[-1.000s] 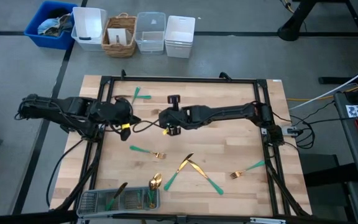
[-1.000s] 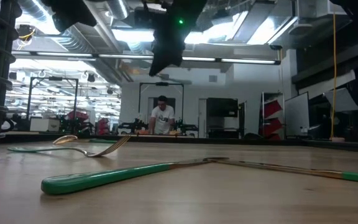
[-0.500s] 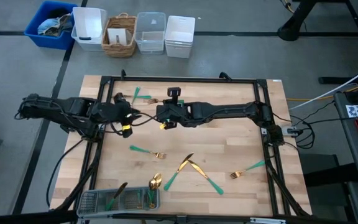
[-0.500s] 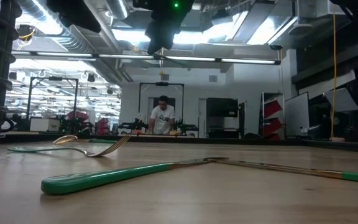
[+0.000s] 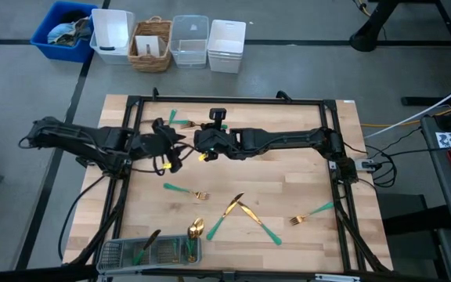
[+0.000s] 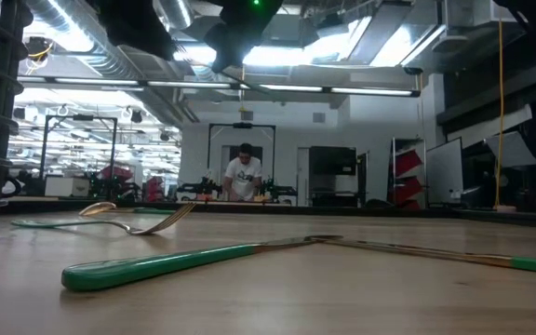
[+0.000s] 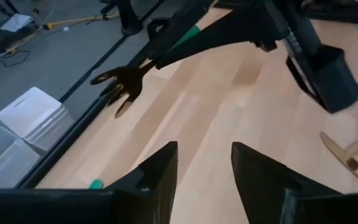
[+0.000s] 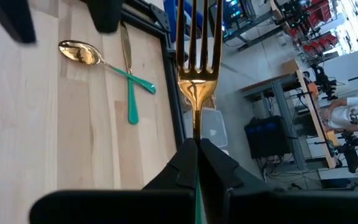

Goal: Sort silverware
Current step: Put the middle fork into the cutlery rack

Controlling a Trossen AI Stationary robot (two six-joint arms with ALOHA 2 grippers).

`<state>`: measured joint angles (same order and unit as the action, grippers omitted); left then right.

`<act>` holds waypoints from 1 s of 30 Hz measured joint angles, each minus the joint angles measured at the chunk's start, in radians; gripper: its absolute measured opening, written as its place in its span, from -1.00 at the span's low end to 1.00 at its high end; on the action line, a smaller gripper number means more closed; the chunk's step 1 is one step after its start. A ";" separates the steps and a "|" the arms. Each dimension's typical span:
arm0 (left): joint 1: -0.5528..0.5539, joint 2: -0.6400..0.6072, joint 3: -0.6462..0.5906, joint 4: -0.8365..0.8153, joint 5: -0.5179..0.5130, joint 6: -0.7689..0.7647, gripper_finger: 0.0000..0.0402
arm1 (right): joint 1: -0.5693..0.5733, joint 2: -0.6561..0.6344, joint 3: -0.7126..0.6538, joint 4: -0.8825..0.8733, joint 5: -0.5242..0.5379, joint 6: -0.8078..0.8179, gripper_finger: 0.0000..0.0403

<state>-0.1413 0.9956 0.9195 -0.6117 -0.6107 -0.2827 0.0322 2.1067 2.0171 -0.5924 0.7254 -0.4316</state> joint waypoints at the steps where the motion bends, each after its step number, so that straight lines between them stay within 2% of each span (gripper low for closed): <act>1: 0.000 0.011 0.000 0.011 -0.014 -0.005 -0.29 | 0.000 0.000 0.000 -0.001 0.000 0.000 -0.96; 6: 0.000 0.035 0.000 0.008 -0.109 -0.054 -0.29 | 0.000 0.000 0.000 -0.002 0.000 0.000 -0.96; 16: 0.000 -0.022 0.000 0.000 -0.188 -0.061 -0.30 | 0.000 0.000 0.000 -0.002 0.000 0.000 -0.96; 22: 0.001 -0.032 0.000 0.055 -0.185 -0.065 -0.30 | 0.000 0.000 0.000 0.001 -0.002 0.000 -0.96; 30: 0.060 -0.032 0.000 0.056 -0.180 -0.063 -0.30 | 0.000 0.000 0.000 0.001 -0.002 0.000 -0.96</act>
<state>-0.0813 0.9638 0.9192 -0.5560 -0.7911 -0.3455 0.0322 2.1067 2.0171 -0.5911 0.7231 -0.4316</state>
